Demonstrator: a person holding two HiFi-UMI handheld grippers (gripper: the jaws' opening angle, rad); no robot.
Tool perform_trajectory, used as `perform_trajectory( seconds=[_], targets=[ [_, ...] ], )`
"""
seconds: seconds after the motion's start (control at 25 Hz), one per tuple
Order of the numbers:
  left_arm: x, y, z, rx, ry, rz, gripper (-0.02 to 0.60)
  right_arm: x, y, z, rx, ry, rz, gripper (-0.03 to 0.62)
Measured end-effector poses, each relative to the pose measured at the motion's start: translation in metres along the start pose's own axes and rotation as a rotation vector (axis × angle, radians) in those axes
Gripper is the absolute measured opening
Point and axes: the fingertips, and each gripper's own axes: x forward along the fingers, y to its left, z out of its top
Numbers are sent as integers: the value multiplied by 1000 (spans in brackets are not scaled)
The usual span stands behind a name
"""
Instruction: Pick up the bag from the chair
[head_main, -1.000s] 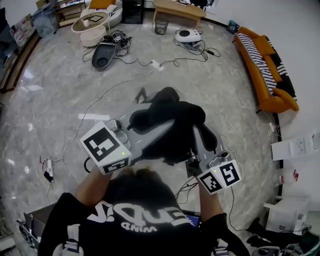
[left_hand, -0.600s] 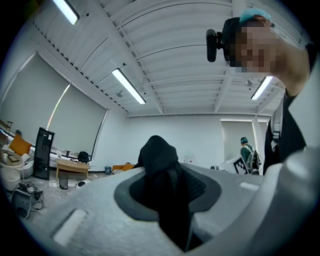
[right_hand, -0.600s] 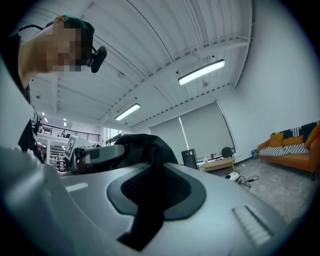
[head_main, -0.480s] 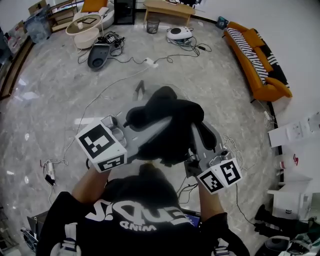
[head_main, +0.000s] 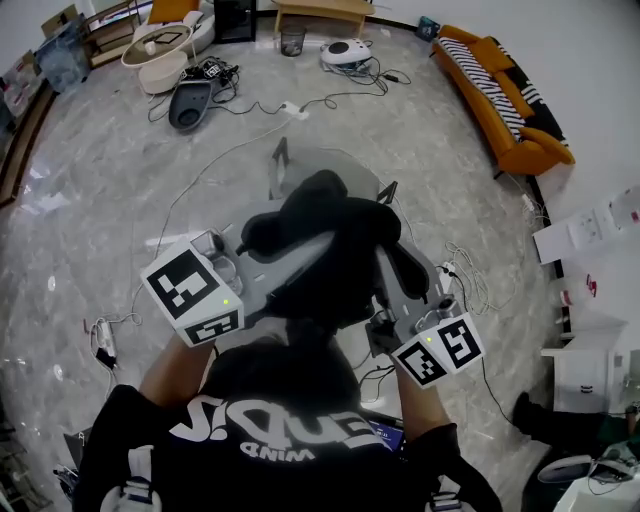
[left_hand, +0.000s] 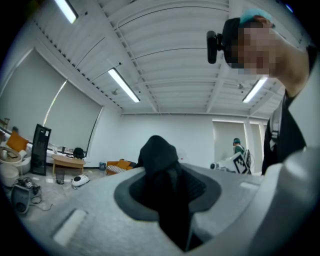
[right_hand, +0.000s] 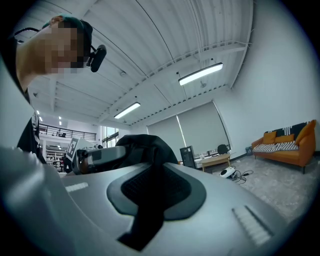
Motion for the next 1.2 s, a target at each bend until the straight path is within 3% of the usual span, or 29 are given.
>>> perform_trajectory(
  seconds=[0.48, 0.92, 1.2],
  targets=[
    [-48, -39, -30, -32, 23, 14, 109, -37, 51, -38, 21, 57, 26, 52],
    [-72, -26, -98, -90, 99, 76, 109, -37, 53, -110, 99, 138, 92, 52],
    [-79, -11, -129, -80, 140, 94, 107, -22, 45, -145, 107, 168, 83, 52]
  ],
)
